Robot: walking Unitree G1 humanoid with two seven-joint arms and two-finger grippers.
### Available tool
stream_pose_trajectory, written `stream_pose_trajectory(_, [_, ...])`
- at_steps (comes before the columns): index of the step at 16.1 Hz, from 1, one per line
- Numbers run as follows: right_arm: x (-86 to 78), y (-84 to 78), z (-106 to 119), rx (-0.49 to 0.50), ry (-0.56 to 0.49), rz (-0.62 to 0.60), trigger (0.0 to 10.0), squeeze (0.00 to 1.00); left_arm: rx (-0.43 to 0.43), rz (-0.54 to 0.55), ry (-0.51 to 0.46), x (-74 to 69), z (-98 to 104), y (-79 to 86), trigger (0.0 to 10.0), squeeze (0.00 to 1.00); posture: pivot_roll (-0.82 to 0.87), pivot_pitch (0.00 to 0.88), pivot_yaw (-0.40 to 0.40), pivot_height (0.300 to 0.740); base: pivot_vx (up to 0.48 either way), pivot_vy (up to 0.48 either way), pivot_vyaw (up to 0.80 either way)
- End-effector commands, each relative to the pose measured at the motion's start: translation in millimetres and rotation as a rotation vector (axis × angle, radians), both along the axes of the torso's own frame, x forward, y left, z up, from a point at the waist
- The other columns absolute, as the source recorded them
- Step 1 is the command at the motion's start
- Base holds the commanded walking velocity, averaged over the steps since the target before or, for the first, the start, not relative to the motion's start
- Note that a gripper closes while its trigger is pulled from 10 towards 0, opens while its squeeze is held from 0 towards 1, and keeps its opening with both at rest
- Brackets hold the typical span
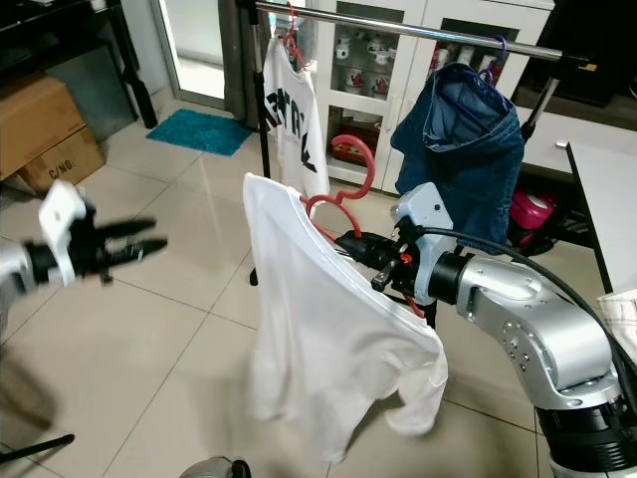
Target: Hang hanger
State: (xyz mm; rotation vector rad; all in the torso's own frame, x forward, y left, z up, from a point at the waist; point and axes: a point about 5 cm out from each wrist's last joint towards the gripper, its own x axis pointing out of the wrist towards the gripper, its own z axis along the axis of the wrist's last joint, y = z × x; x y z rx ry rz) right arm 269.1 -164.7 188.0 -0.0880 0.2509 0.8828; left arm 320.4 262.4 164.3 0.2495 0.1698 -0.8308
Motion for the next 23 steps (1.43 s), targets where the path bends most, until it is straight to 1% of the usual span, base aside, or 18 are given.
stream_pose_trajectory(1, [-5.9,10.2,17.5,0.048,-0.082,0.102,10.0,0.0,0.039,-0.041,-0.04,6.5,13.9,-2.2,10.0,1.0,-0.13,0.0,0.053,0.74,0.0,0.0,0.0])
stream_pose_trajectory(3, [-12.4,13.1,21.5,0.07,-0.081,0.171,10.0,0.0,0.031,-0.066,-0.054,9.8,19.4,-4.8,10.0,1.0,-0.13,0.0,0.054,0.74,0.0,0.0,0.0])
stream_pose_trajectory(5, [-20.8,17.1,23.3,0.089,-0.059,0.26,10.0,0.0,0.025,-0.129,-0.01,12.1,20.6,-9.4,10.0,1.0,-0.13,0.0,0.056,0.74,0.0,0.0,0.0])
stream_pose_trajectory(6, [-22.6,17.8,23.5,0.094,-0.055,0.277,10.0,0.0,0.023,-0.129,-0.003,12.9,20.4,-9.1,10.0,0.3,-0.13,0.0,0.056,0.74,0.0,0.0,0.0])
stream_pose_trajectory(7, [-25.5,19.2,24.0,0.104,-0.049,0.301,10.0,0.0,0.023,-0.122,0.005,14.3,19.9,-8.0,10.0,0.0,-0.13,0.0,0.055,0.74,0.0,0.0,0.0])
stream_pose_trajectory(8, [-28.1,20.5,24.6,0.115,-0.043,0.324,10.0,0.0,0.004,-0.132,0.028,14.7,18.4,-8.0,10.0,0.0,-0.13,0.0,0.052,0.74,0.0,0.0,0.0])
stream_pose_trajectory(9, [-30.6,22.1,25.0,0.124,-0.036,0.351,10.0,0.0,-0.015,-0.198,0.088,12.8,14.1,-11.1,10.0,0.0,-0.13,0.0,0.051,0.74,0.0,0.0,0.0])
stream_pose_trajectory(10, [-31.6,23.1,25.3,0.129,-0.034,0.362,10.0,0.0,0.004,-0.223,0.117,12.2,9.9,-13.2,10.0,0.0,-0.13,0.0,0.051,0.74,0.0,0.0,0.0])
stream_pose_trajectory(11, [-32.0,24.2,25.5,0.133,-0.034,0.368,10.0,0.0,-0.003,-0.243,0.132,11.8,7.3,-15.4,10.0,0.0,-0.13,0.0,0.054,0.74,0.0,0.0,0.0])
stream_pose_trajectory(12, [-32.6,25.0,25.8,0.136,-0.035,0.373,10.0,0.0,-0.026,-0.241,0.123,12.8,7.1,-16.7,0.0,0.0,-0.13,0.0,0.06,0.74,0.0,0.0,0.0])
stream_pose_trajectory(23, [-36.7,24.5,22.6,0.151,-0.022,0.366,10.0,0.0,-0.083,-0.232,0.099,14.4,5.5,-14.4,0.0,0.0,-0.12,0.0,0.071,0.74,0.0,0.0,0.0])
